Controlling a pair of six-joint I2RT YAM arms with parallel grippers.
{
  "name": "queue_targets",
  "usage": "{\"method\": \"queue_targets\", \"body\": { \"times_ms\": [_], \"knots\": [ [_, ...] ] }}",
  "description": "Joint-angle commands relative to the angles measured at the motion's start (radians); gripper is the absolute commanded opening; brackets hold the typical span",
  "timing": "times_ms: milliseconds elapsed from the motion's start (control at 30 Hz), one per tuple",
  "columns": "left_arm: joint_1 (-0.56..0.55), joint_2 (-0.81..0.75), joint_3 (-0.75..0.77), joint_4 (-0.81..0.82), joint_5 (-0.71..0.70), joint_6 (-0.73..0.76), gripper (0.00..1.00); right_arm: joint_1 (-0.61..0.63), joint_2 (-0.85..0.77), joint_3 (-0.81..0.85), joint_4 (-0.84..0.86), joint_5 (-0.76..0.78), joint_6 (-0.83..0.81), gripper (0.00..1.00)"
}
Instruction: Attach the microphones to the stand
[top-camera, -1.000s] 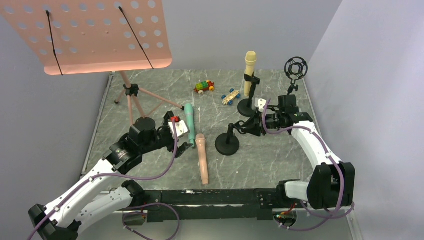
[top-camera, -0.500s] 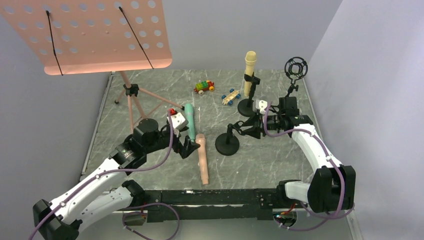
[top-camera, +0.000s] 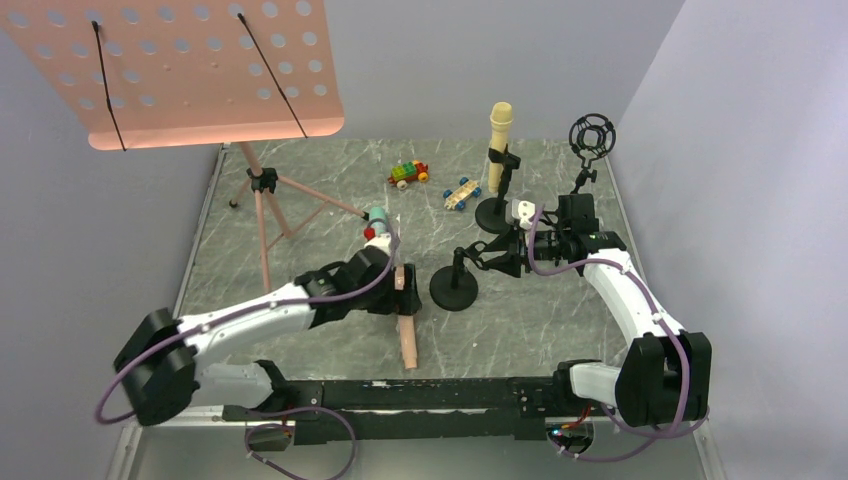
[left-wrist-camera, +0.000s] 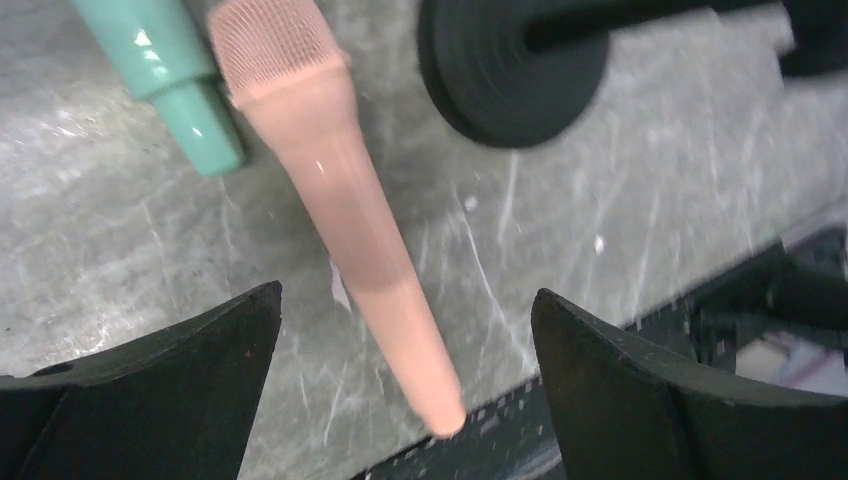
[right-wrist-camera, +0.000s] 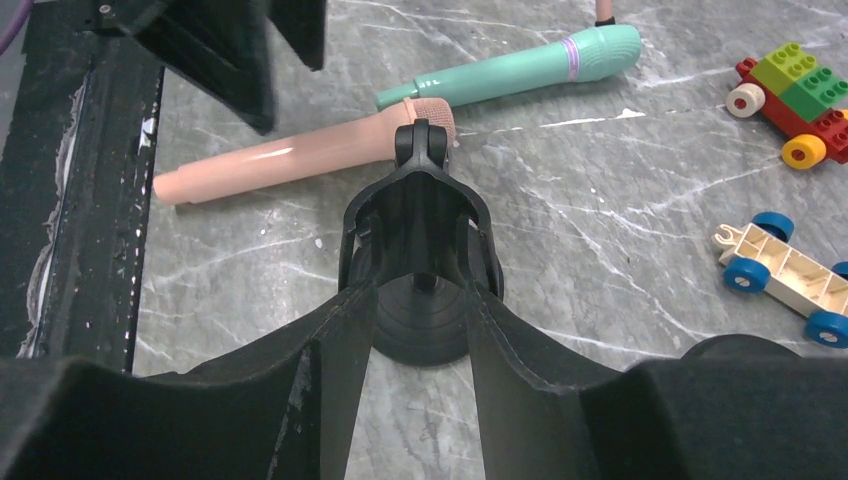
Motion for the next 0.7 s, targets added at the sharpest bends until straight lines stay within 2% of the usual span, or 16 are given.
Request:
{"method": "queue_targets", "body": {
  "times_ms": [0, 200, 267, 333, 533, 667],
  "knots": [
    [-0.006, 0.182, 0.158, -0.156, -0.179, -0.168, 0.99, 0.005, -0.007, -0.008, 0.004, -0.029, -0.035, 0.51],
    [-0.012, 0.406, 0.300, -0.250, -0.243, -0.255, 0.88, 0.007, -0.009, -0.010, -0.001, -0.030, -0.041, 0.51],
    [-0.013, 0.441, 0.328, -0.270, -0.265, -0.274, 0.87, 0.006, -0.011, -0.010, -0.004, -0.032, -0.043, 0.51],
    [-0.013, 0.472, 0.350, -0.281, -0.275, -0.290, 0.79, 0.006, -0.012, -0.011, -0.004, -0.033, -0.044, 0.51],
    [-0.016, 0.562, 0.372, -0.284, -0.258, -0.318, 0.69, 0.007, -0.016, -0.013, -0.004, -0.032, -0.041, 0.51],
    [-0.017, 0.584, 0.378, -0.274, -0.253, -0.312, 0.57, 0.005, -0.022, -0.019, 0.000, -0.036, -0.038, 0.51]
  ]
}}
